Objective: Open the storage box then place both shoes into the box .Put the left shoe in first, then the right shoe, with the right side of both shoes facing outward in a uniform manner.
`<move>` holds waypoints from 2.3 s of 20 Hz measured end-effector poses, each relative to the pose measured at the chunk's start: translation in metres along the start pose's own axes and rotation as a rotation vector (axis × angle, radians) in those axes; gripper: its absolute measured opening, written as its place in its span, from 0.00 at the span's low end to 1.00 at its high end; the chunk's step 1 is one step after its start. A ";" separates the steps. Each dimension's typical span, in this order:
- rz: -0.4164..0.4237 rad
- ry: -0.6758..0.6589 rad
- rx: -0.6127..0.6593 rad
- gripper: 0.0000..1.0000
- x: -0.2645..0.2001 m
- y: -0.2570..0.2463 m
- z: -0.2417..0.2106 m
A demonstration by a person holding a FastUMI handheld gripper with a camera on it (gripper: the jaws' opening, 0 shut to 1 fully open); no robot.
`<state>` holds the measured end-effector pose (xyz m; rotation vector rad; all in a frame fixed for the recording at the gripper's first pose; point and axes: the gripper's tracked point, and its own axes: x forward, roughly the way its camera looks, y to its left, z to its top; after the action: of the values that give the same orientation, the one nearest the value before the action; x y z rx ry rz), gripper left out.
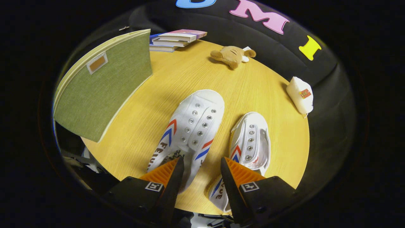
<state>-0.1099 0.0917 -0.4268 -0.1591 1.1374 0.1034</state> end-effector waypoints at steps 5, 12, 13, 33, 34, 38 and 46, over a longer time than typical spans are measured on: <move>-0.048 -0.051 0.064 0.61 0.021 -0.005 0.011; 0.140 -0.079 0.359 0.08 0.019 0.009 0.011; 0.153 -0.086 0.358 0.06 0.017 0.011 0.013; 0.268 -0.269 0.423 0.05 -0.128 0.034 0.146; 0.283 -0.275 0.429 0.05 -0.136 0.040 0.158; 0.333 -0.255 0.449 0.05 -0.157 0.071 0.192; 0.451 -0.166 0.494 0.05 -0.148 0.174 0.227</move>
<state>0.0029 0.3029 -0.2124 0.5390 0.9858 0.2265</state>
